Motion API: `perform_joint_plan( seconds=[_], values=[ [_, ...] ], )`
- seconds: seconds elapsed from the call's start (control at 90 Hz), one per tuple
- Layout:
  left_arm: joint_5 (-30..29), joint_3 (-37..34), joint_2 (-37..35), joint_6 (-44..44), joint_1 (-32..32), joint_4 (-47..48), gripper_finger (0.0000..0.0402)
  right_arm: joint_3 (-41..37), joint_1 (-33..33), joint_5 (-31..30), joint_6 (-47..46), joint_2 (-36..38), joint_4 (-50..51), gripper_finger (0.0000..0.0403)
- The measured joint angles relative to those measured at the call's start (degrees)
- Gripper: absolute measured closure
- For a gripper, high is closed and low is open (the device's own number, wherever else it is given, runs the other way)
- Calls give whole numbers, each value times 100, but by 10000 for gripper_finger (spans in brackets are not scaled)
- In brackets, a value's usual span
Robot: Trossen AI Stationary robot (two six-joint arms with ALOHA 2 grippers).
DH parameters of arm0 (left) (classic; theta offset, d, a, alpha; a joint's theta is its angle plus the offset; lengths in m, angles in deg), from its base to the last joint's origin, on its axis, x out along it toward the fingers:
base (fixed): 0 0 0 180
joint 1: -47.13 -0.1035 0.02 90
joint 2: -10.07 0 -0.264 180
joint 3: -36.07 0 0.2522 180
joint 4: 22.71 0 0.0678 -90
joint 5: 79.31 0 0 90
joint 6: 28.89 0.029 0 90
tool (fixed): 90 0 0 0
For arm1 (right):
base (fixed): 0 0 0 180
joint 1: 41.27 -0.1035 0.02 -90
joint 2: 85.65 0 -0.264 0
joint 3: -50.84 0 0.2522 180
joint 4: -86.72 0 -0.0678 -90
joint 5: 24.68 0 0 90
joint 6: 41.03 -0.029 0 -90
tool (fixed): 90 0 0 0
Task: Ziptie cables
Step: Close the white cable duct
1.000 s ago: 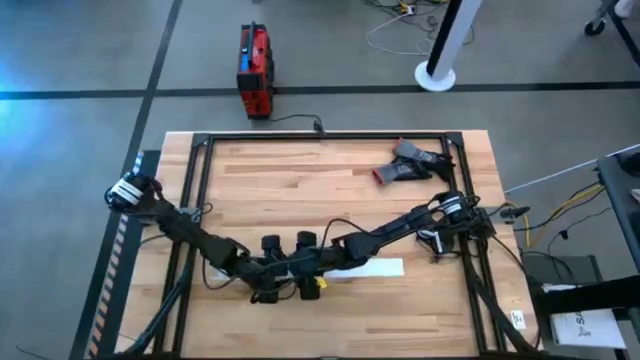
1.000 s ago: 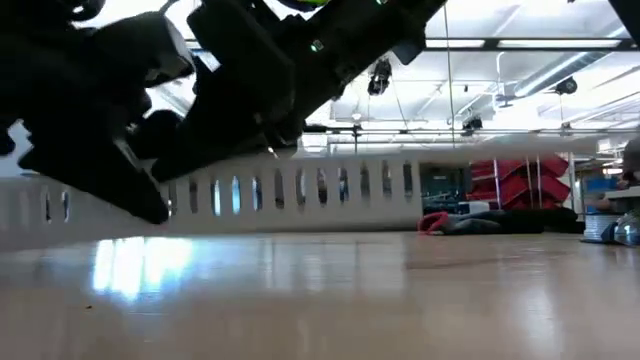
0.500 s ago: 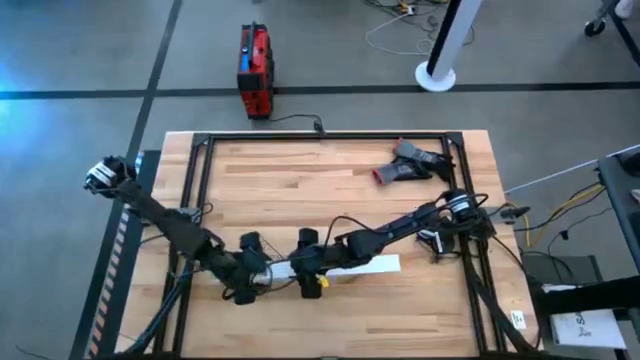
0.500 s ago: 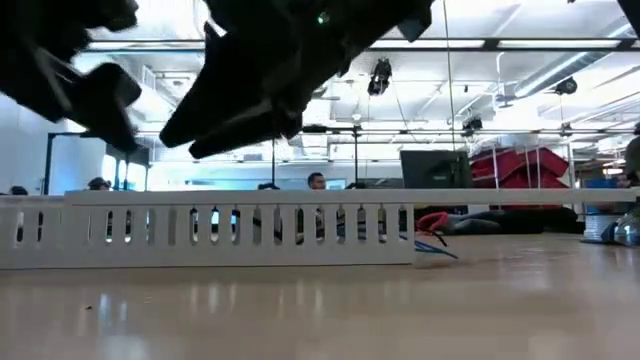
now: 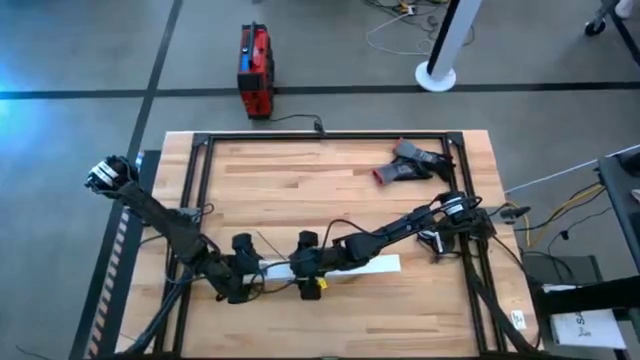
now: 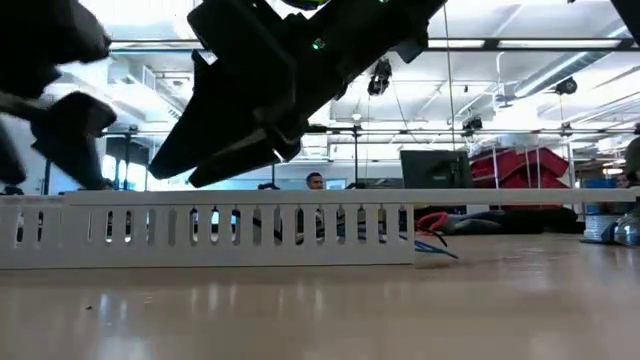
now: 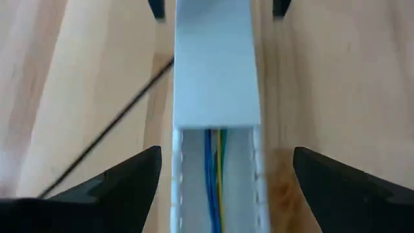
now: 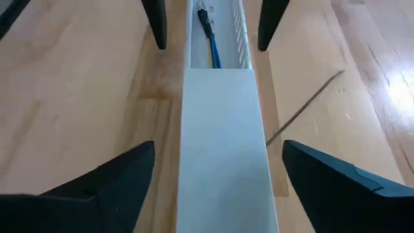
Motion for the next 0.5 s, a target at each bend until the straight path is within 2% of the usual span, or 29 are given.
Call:
perform_joint_plan(
  seconds=[0.278, 0.4, 0.5],
  values=[
    [15, -910, 198, 72, -4, -1769, 74, 0, 4, -234, -172, 0, -98, 69],
    [285, -1097, 396, -144, -10, -2067, 94, 0, 2, -238, -124, 0, -185, 77],
    [244, -1109, 616, -250, -8, -2130, 121, 0, 0, -239, -108, -72, -334, 82]
  ],
)
